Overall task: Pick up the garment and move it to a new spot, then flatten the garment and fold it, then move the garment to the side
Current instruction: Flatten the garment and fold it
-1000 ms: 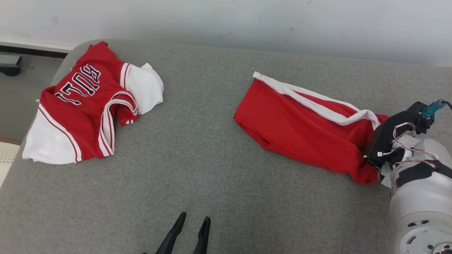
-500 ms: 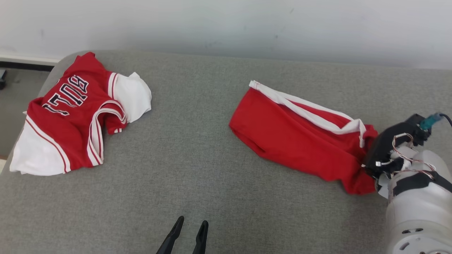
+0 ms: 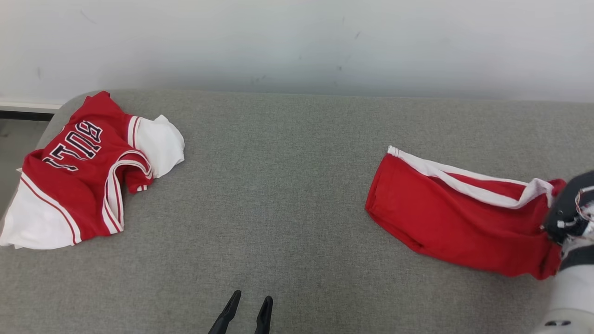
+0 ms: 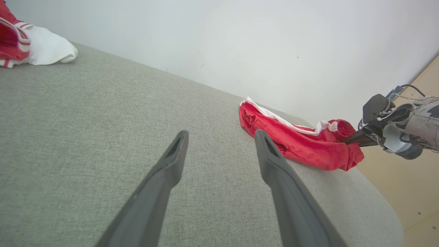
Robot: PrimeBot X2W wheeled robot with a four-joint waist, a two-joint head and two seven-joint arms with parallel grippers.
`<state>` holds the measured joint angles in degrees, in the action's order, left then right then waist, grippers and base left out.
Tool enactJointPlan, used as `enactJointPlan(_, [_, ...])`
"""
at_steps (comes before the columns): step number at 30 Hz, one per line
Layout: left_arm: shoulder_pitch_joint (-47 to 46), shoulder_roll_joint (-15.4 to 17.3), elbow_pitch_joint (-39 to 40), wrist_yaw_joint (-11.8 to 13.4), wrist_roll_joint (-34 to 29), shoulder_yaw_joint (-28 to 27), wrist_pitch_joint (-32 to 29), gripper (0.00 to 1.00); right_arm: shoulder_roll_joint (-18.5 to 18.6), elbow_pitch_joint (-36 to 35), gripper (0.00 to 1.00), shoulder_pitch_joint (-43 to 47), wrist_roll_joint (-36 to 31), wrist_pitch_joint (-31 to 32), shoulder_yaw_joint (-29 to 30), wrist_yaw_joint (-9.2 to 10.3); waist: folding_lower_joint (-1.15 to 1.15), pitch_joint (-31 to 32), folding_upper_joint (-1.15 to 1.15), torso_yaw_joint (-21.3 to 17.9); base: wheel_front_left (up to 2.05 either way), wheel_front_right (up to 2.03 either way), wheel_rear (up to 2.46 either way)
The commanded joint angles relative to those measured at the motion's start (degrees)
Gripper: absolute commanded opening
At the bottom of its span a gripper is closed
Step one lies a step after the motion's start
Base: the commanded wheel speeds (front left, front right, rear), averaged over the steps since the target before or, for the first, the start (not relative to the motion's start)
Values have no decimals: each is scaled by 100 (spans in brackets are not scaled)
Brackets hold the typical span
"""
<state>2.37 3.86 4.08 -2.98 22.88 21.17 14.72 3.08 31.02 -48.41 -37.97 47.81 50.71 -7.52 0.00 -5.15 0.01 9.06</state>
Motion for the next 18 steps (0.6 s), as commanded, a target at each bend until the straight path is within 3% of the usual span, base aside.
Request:
enactJointPlan(1, [71, 47, 6, -14, 52, 4, 10, 100, -42, 169, 0, -207, 181, 113, -78, 4, 0, 26, -1, 38, 0, 0, 0])
enactJointPlan(8, [118, 45, -37, 9, 109, 29, 12, 100, -14, 1203, 0, -803, 1458, 255, -594, 3, 0, 183, -1, 260, 0, 0, 0])
enactJointPlan(15, [123, 38, -84, 7, 132, 100, 13, 100, -25, 1984, 0, -1031, 1854, -52, -676, 2, 0, 253, -1, 631, 0, 0, 0])
enactJointPlan(18, [126, 41, -120, -10, 120, 150, -3, 100, -26, 2268, 0, -980, 1667, -229, -536, 2, 0, 281, -1, 813, 0, 0, 0])
